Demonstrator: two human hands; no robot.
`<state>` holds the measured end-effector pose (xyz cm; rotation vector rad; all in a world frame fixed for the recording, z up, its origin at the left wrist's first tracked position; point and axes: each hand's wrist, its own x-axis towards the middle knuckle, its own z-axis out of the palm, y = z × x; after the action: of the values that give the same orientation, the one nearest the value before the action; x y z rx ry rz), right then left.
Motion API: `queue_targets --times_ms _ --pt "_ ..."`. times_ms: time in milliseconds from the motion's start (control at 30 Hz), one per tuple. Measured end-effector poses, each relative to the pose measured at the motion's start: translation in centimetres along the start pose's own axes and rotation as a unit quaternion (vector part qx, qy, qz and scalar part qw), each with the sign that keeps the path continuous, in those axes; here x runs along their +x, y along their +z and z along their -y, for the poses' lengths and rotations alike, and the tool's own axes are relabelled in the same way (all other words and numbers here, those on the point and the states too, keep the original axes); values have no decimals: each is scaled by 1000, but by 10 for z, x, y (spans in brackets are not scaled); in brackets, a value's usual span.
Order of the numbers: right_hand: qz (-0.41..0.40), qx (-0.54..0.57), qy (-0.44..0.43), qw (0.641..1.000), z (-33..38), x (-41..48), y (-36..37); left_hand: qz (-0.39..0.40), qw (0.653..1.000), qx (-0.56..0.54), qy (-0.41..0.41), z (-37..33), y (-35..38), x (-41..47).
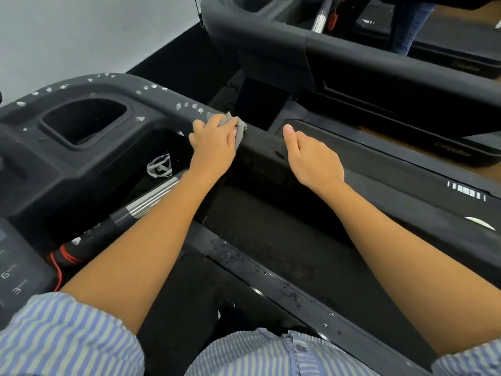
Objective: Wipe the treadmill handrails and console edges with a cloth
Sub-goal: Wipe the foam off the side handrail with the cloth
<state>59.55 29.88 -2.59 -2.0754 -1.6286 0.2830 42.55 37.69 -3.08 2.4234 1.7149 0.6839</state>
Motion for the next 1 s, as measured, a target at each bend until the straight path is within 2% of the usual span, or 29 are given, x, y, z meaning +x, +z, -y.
queue_targets --times_ms 100,200,300,467,667,867,1000 --pt "-4 -1 1 1000 1 0 2 1 999 -39 -9 -13 3 -6" --pt "-6 -5 2 1000 1 1 4 -3 996 -76 47 -30 7 -23" --pt "-4 -9 0 1000 1 0 3 -11 995 -67 68 -28 9 -26" --pt "-4 -12 -7 1000 -1 -2 0 -16 999 -21 31 -8 5 -3" --pt "-13 -25 -15 999 -1 -2 3 -19 1000 -24 -6 -1 6 6" --pt "-13 -25 -13 1000 0 0 5 -50 994 -73 59 -16 12 -24" --pt "-20 -29 -21 999 0 0 7 -46 994 -36 90 -11 13 -30"
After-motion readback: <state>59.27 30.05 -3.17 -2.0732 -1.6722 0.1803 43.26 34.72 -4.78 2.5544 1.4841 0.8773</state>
